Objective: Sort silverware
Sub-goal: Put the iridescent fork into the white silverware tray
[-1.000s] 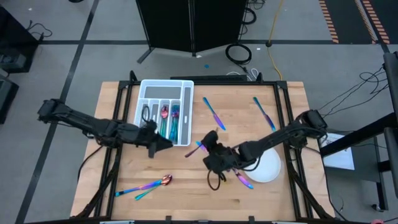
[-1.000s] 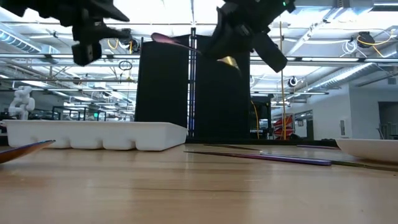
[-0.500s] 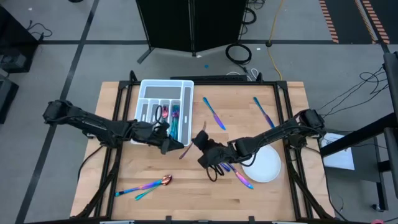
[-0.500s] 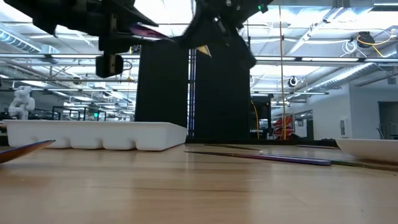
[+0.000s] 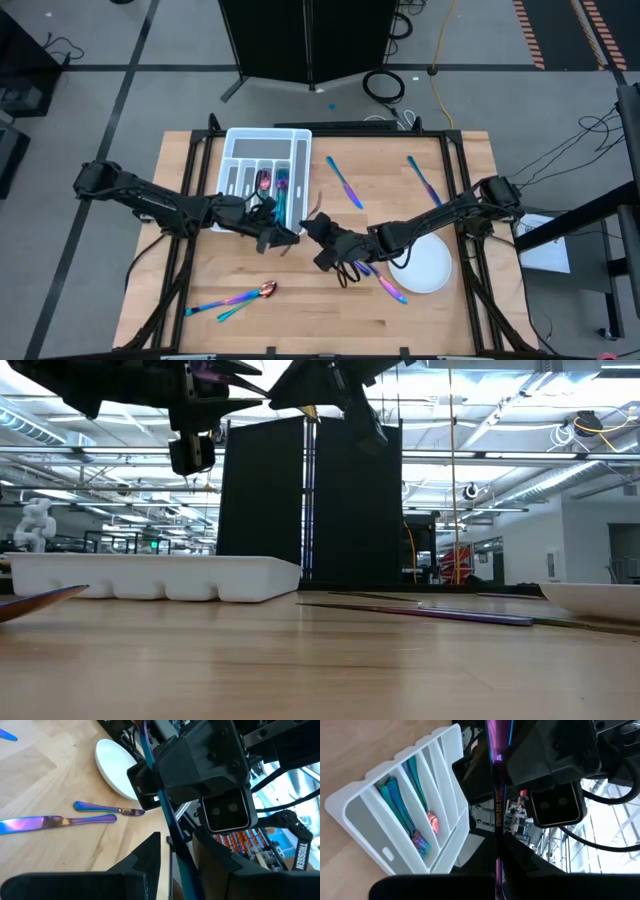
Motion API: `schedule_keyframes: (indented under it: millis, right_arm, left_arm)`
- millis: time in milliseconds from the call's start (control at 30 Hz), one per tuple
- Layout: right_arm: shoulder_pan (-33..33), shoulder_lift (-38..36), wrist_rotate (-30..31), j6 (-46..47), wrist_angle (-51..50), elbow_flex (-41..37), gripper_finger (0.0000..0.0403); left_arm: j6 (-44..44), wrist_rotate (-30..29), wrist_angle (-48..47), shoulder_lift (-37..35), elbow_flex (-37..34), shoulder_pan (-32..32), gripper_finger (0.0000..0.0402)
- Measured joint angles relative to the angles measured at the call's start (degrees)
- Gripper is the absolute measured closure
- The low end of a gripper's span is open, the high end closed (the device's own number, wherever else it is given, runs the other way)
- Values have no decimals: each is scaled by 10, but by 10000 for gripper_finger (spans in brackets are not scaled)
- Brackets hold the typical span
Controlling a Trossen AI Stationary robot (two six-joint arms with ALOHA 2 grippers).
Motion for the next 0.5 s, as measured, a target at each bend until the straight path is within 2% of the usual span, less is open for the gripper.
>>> schedule_keyframes:
  millis: [300,500]
  right_arm:
    - [1,0,-1,2,-4,0,403]
    - [2,0,-2,-1,-5,0,403]
  left_arm:
    - [27,16,-3,0,0,0,304]
    - [61,30,-10,0,0,0,355]
